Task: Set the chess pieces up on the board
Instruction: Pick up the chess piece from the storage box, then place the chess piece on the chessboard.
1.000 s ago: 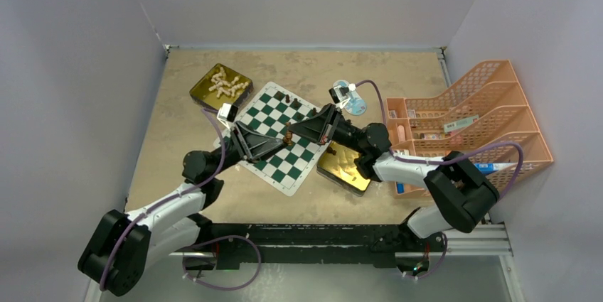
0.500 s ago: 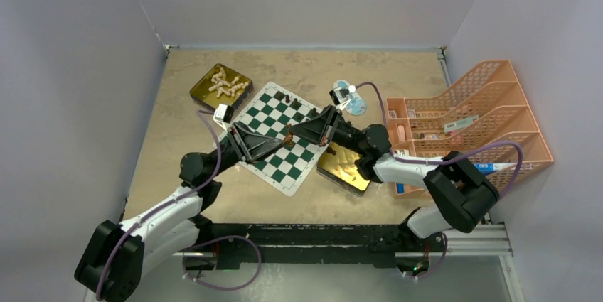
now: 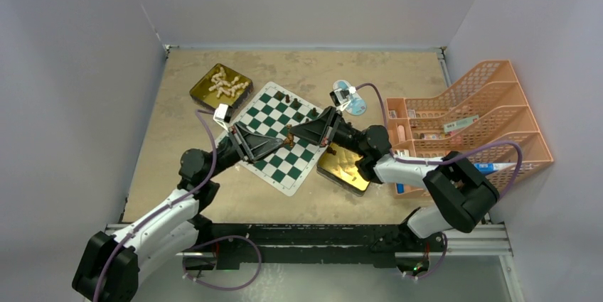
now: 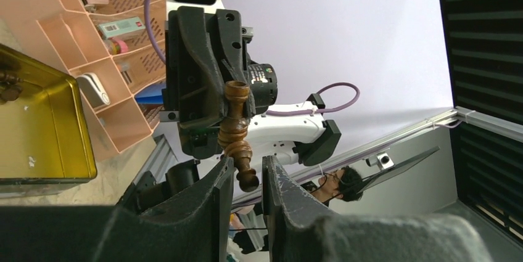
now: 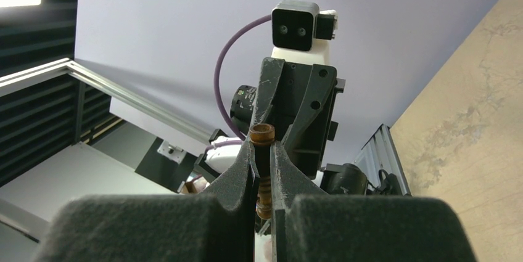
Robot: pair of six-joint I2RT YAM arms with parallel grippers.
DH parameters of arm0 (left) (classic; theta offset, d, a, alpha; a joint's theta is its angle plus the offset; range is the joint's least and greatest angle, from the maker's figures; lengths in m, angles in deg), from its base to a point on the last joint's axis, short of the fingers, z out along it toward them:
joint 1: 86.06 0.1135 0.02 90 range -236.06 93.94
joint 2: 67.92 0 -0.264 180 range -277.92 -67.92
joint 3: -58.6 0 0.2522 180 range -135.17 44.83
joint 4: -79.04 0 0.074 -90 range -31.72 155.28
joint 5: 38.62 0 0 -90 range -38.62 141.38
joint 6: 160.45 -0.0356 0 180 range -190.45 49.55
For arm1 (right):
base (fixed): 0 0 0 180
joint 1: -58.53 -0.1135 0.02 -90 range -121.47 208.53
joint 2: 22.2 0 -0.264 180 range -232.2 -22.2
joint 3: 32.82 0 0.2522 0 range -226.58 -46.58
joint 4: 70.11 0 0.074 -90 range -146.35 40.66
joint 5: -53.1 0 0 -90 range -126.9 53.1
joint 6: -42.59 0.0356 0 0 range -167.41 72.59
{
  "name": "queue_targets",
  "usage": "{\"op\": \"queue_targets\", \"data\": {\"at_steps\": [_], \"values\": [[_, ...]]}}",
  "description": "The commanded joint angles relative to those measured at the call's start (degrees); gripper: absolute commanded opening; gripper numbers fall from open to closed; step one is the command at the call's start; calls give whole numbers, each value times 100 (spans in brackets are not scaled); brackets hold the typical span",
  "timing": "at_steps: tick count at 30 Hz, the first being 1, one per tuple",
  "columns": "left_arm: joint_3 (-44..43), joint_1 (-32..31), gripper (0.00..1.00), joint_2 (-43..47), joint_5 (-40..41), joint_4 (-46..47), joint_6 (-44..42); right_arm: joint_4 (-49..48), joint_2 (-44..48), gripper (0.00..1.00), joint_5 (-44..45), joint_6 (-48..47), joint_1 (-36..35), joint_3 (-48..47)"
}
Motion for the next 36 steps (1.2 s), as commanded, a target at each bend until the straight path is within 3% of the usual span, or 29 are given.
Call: {"op": "queue_targets", "data": {"at_steps": [1,8,14,16,19,22,27,32,36], "values": [[-224,-22,23,-2,36,-16,-210,-378,120,0,71,-35,-28,-21],[-279,-21,25,177,120,-537,-444,-338,113,0,62,-42,-22,-4],[-284,-16,20,119,71,-457,-450,-282,164,0,66,-49,-24,36],[-276,-18,16,127,58,-443,-448,-241,190,0,67,-71,-22,49],[-248,-22,0,190,72,-470,-525,-169,228,0,69,-108,-21,65],[-289,-22,0,345,151,-807,-779,115,348,0,26,-283,-1,90],[-1071,-13,0,483,82,-2897,-2002,1016,942,0,281,-1002,98,290],[-2407,-14,0,11,-245,-5289,-3734,2415,1861,0,674,-2050,252,329],[-3346,-9,0,-502,57,-6998,-4866,3439,2493,0,1085,-3063,286,229]]}}
